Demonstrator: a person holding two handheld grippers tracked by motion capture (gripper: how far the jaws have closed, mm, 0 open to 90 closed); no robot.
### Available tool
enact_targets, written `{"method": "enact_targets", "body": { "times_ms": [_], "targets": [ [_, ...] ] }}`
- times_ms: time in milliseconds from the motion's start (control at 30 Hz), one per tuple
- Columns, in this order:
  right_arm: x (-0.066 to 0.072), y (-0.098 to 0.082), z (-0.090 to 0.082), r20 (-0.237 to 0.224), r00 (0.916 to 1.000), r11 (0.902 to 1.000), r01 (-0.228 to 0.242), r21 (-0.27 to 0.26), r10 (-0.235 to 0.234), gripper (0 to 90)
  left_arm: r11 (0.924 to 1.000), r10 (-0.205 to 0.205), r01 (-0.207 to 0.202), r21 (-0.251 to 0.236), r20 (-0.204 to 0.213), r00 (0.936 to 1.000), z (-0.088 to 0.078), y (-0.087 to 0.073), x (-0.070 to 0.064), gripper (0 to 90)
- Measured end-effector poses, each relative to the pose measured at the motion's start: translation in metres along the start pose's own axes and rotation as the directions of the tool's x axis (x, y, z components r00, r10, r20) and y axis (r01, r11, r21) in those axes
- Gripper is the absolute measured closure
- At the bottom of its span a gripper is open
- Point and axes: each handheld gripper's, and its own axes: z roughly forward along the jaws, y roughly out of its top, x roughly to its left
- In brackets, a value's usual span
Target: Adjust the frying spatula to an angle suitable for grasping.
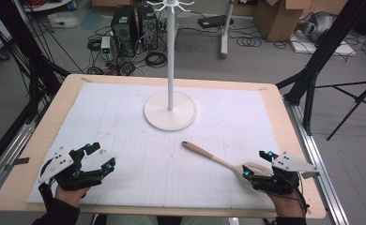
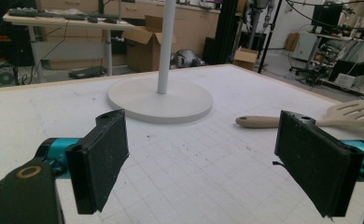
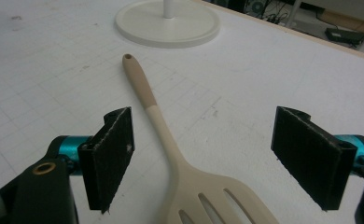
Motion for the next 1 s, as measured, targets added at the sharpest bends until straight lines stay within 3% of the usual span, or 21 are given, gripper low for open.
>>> {"method": "enact_targets", "body": {
  "times_ms": [367, 733, 1000],
  "targets": [
    [-0.001, 0.000, 0.002, -0.011, 0.9999, 1.0000, 0.005, 0.003, -0.005, 20.0, 0.9999, -0.013, 0.013, -0.002, -0.020, 0.9997, -0.002, -0.001, 0.003, 18.2],
    [0.002, 0.006, 0.009, -0.014, 0.9999, 1.0000, 0.005, 0.004, -0.005, 20.1, 1.0000, 0.001, -0.001, 0.001, -0.021, 0.9998, -0.007, -0.002, 0.004, 18.4],
    [0.005, 0.004, 0.001, -0.010, 0.9993, 0.9991, 0.036, 0.022, -0.036, 22.9, 0.9999, 0.000, 0.000, 0.011, 0.003, 1.0000, 0.004, -0.002, 0.001, 18.5]
  ]
}}
